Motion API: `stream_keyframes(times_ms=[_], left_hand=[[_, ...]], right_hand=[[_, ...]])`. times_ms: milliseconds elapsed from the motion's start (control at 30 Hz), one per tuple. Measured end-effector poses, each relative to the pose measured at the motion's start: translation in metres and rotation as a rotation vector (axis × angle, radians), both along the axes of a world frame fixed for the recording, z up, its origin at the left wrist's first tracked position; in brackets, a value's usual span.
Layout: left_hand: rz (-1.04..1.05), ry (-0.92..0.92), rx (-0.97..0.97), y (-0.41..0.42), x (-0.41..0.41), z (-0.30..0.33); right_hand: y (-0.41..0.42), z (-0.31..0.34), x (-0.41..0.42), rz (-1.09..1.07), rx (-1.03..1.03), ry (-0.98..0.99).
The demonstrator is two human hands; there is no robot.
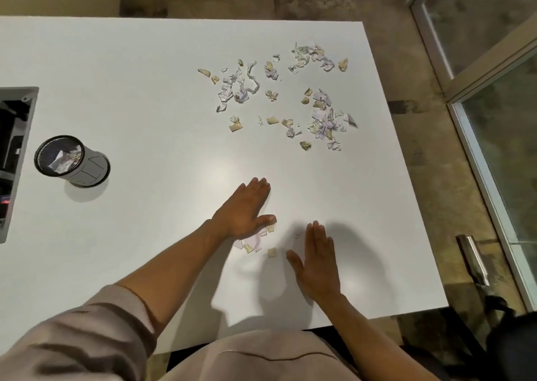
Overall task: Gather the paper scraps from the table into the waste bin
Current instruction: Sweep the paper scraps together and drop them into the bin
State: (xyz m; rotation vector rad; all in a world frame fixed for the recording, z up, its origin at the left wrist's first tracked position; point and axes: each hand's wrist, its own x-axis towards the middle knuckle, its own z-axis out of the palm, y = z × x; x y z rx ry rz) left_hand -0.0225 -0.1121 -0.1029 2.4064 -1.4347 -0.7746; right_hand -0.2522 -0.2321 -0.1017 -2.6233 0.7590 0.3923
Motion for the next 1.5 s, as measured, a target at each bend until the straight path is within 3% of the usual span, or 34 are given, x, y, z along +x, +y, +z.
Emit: stream_keyframes(times_ms=[133, 367, 467, 567, 633, 733, 867, 967, 1200, 1500], left_hand=[[-0.135, -0.064, 0.024, 0.004, -0.010, -0.007], [-0.189, 0.028, -0.076, 0.042, -0.041, 0.001], [-0.114, 0.071, -0.247, 0.050, -0.046, 0.018], [0.118, 0.007, -0.306, 0.067, -0.050, 0.026], [0.257, -0.053, -0.182, 0.077, -0.049, 0.028], [0.295, 0.006, 0.113, 0.081, -0.045, 0.034], [0.325, 0.014, 0.227, 0.064, -0.044, 0.043], [0.374, 0.006, 0.276, 0.053, -0.048, 0.050], [0.487, 0.156, 0.162, 0.047, -0.057, 0.043], [0.648, 0.324, -0.088, 0.036, -0.067, 0.040]], right_hand=[[0.014, -0.005, -0.010, 0.050, -0.027, 0.117], [0.022, -0.003, 0.022, 0.184, -0.036, 0.096], [0.026, 0.008, 0.036, 0.260, -0.022, 0.032], [0.026, 0.015, 0.043, 0.315, -0.015, -0.044], [0.026, 0.019, 0.048, 0.271, -0.010, -0.060], [0.029, 0.028, 0.059, 0.210, -0.016, -0.026], [0.037, 0.036, 0.074, 0.217, 0.060, -0.027], [0.042, 0.038, 0.084, 0.247, 0.062, 0.085], [0.051, 0.034, 0.093, 0.212, 0.117, 0.151], [0.056, 0.026, 0.097, 0.092, 0.240, -0.062]])
